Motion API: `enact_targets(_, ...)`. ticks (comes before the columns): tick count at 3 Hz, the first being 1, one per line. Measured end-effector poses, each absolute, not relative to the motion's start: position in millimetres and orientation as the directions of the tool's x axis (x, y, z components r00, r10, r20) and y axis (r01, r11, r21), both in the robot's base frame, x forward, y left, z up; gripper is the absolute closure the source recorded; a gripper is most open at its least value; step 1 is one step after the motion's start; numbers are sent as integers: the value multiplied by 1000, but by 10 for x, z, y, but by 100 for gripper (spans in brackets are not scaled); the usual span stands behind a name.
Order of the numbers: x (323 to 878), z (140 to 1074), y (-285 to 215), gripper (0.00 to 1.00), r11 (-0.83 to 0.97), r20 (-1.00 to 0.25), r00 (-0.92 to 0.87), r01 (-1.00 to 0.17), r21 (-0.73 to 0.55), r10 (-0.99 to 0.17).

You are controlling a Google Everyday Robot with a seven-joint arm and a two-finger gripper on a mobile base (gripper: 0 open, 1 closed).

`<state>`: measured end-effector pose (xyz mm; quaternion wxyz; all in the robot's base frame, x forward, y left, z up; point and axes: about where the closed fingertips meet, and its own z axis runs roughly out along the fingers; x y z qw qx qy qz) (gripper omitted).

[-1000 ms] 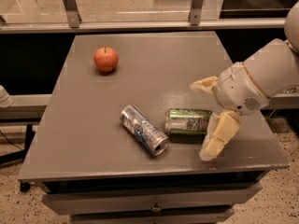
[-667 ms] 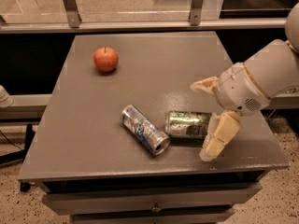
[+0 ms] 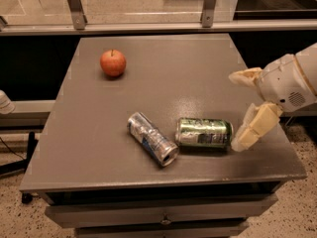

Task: Move green can near redbull can

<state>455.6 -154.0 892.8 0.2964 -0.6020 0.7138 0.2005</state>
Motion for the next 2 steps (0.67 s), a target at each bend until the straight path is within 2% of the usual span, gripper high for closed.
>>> enact_targets(2, 5392, 9826, -2419, 0, 417, -710, -59, -842, -342, -701)
